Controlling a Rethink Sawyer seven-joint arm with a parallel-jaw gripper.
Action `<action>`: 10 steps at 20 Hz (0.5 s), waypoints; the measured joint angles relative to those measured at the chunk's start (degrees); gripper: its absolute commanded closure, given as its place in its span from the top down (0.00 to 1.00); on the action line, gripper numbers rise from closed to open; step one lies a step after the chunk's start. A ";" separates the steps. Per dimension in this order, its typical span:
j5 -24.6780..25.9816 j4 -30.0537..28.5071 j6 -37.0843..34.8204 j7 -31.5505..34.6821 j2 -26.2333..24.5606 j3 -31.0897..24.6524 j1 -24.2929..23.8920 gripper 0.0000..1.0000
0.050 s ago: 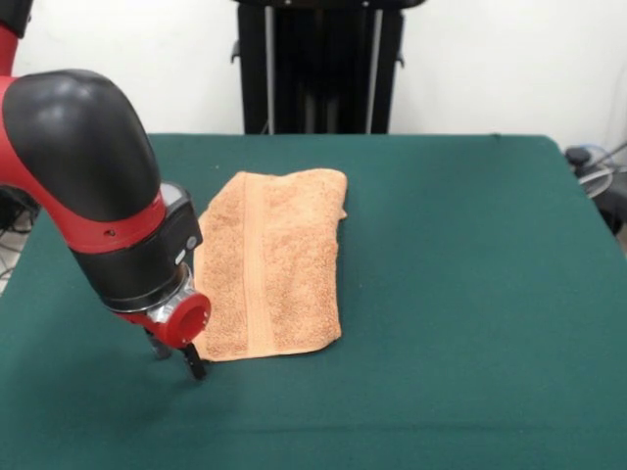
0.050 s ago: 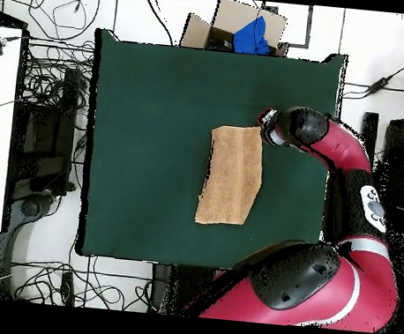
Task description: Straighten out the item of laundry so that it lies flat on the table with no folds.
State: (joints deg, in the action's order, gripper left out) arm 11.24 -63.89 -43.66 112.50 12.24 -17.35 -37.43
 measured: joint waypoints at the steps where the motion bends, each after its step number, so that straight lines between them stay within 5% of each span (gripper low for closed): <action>1: 0.17 0.00 0.01 0.00 0.03 0.00 0.05 1.00; 10: 4.11 0.27 0.00 0.00 0.58 0.00 1.22 1.00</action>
State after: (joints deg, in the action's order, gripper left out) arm 15.35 -63.62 -43.66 112.50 12.82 -17.36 -36.21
